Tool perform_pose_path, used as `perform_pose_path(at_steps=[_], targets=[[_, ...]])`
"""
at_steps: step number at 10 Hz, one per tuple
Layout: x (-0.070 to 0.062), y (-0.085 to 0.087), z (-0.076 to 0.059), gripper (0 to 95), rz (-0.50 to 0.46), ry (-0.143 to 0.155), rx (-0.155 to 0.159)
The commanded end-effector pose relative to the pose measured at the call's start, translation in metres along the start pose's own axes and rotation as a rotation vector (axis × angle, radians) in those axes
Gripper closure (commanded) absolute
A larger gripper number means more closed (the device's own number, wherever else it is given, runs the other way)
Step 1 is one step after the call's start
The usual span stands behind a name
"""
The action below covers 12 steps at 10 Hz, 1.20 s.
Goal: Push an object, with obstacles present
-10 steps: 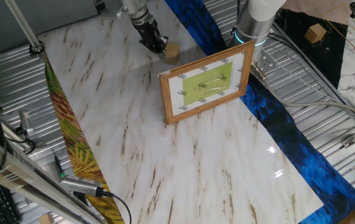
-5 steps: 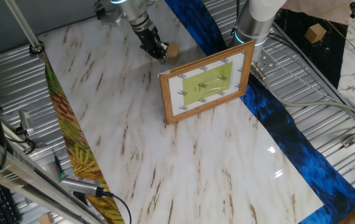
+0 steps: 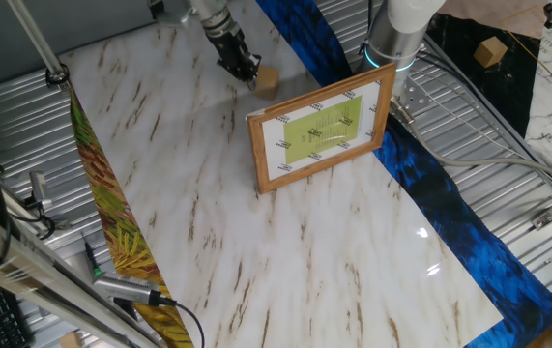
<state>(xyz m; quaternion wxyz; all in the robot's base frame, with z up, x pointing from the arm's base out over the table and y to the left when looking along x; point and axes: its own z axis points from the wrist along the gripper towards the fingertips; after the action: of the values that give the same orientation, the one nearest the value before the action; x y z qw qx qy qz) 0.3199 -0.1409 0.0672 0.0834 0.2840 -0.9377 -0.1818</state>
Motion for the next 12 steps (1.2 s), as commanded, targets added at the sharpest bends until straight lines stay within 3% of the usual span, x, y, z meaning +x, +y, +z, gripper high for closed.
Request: perform_pose_path(at_steps=[1,4,6,8,12], targets=[[0.007,-0.004,-0.001,95.0,-0.007,0.002,0.000],[0.023,-0.014,-0.001,95.0,-0.025,0.001,-0.001],[0.026,-0.015,-0.003,95.0,-0.024,0.003,0.000],[0.022,-0.012,-0.004,95.0,-0.023,0.003,0.000],[-0.005,0.004,-0.003,95.0,-0.017,-0.002,-0.009]])
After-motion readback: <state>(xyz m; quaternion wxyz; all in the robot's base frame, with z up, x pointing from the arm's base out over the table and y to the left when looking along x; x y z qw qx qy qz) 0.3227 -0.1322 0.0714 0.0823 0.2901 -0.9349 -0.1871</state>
